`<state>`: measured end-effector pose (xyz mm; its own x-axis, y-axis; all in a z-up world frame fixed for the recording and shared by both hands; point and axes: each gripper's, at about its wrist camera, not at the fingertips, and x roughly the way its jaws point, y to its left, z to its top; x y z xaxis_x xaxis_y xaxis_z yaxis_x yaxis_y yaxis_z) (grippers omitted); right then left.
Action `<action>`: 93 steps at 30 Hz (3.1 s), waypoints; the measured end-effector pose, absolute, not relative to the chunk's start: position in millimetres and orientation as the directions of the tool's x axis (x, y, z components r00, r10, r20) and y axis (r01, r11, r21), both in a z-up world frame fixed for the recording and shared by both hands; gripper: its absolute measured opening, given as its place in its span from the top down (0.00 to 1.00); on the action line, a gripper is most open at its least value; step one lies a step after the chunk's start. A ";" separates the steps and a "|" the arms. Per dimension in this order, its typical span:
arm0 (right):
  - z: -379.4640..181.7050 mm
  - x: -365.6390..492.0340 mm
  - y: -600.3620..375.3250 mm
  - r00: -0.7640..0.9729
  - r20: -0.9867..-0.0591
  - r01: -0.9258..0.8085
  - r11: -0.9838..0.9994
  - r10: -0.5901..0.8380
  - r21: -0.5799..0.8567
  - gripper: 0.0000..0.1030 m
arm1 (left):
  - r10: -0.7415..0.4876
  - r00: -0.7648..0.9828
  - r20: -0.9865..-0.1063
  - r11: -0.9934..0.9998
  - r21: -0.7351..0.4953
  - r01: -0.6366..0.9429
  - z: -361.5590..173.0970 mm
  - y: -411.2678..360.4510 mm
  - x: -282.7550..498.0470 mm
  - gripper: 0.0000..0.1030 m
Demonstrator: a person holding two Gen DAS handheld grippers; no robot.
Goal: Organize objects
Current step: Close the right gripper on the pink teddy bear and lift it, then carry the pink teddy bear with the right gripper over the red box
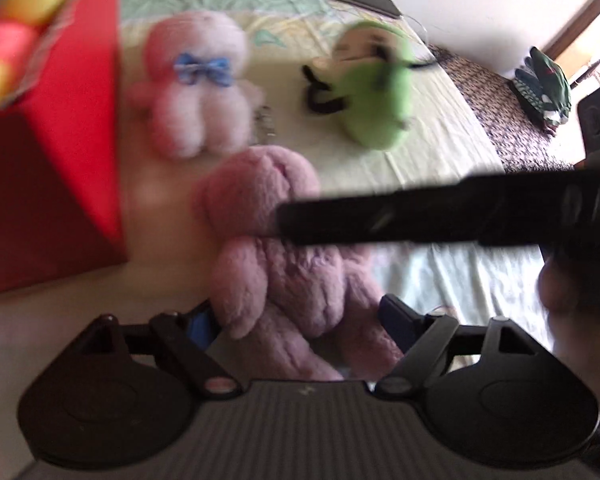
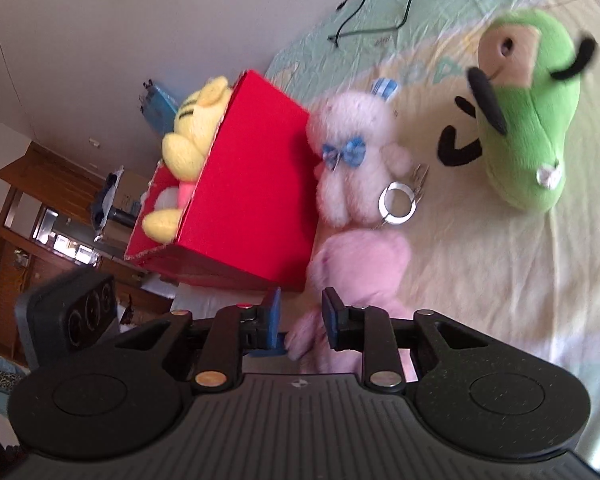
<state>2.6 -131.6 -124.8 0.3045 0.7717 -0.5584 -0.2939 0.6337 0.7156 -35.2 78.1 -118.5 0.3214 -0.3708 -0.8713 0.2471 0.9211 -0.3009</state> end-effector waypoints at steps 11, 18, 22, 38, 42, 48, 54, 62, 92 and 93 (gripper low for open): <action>-160.3 3.0 -136.3 0.294 -0.642 -0.223 0.704 0.709 0.675 0.63 | -0.397 0.389 -0.831 0.915 -0.326 0.238 -95.3 102.2 -43.4 0.14; -172.5 6.4 -130.2 0.280 -0.616 -0.197 0.672 0.736 0.714 0.50 | -0.418 0.321 -0.850 0.904 -0.356 0.236 -119.3 87.0 -34.0 0.13; -173.0 2.2 -130.9 0.240 -0.593 -0.184 0.636 0.769 0.749 0.58 | -0.410 0.309 -0.858 0.906 -0.346 0.243 -124.9 81.7 -33.7 0.13; -107.7 -42.1 -157.0 0.310 -0.460 -0.275 0.541 0.832 0.794 0.70 | -0.420 0.421 -0.804 0.896 -0.293 0.335 -77.5 70.6 -62.5 0.15; -80.4 -47.1 -147.9 0.354 -0.419 -0.334 0.531 0.836 0.779 0.70 | -0.444 0.480 -0.756 0.888 -0.303 0.345 -52.9 79.2 -68.2 0.15; -36.0 -53.9 -119.4 0.428 -0.350 -0.428 0.528 0.833 0.734 0.70 | -0.485 0.562 -0.670 0.872 -0.321 0.369 -14.1 106.7 -73.9 0.15; 1.3 -50.6 -68.8 0.479 -0.290 -0.485 0.525 0.829 0.700 0.70 | -0.512 0.632 -0.582 0.859 -0.318 0.402 26.2 158.3 -74.2 0.15; 23.9 -26.6 17.5 0.540 -0.255 -0.540 0.562 0.803 0.626 0.70 | -0.497 0.704 -0.507 0.867 -0.258 0.427 60.7 238.6 -58.4 0.15; -64.2 28.6 124.0 0.608 -0.603 -0.343 0.856 0.517 0.387 0.79 | -0.416 0.533 -0.737 0.890 -0.209 0.405 -58.3 304.3 46.1 0.23; -64.9 28.4 123.2 0.610 -0.605 -0.339 0.858 0.512 0.385 0.79 | -0.415 0.533 -0.737 0.890 -0.207 0.407 -57.9 303.9 45.4 0.23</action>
<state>28.4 123.2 -64.9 0.6096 0.5122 -0.6050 -0.3388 0.8583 0.3854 45.4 303.9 -57.9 0.5335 -0.4149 -0.7370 0.4067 0.8899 -0.2066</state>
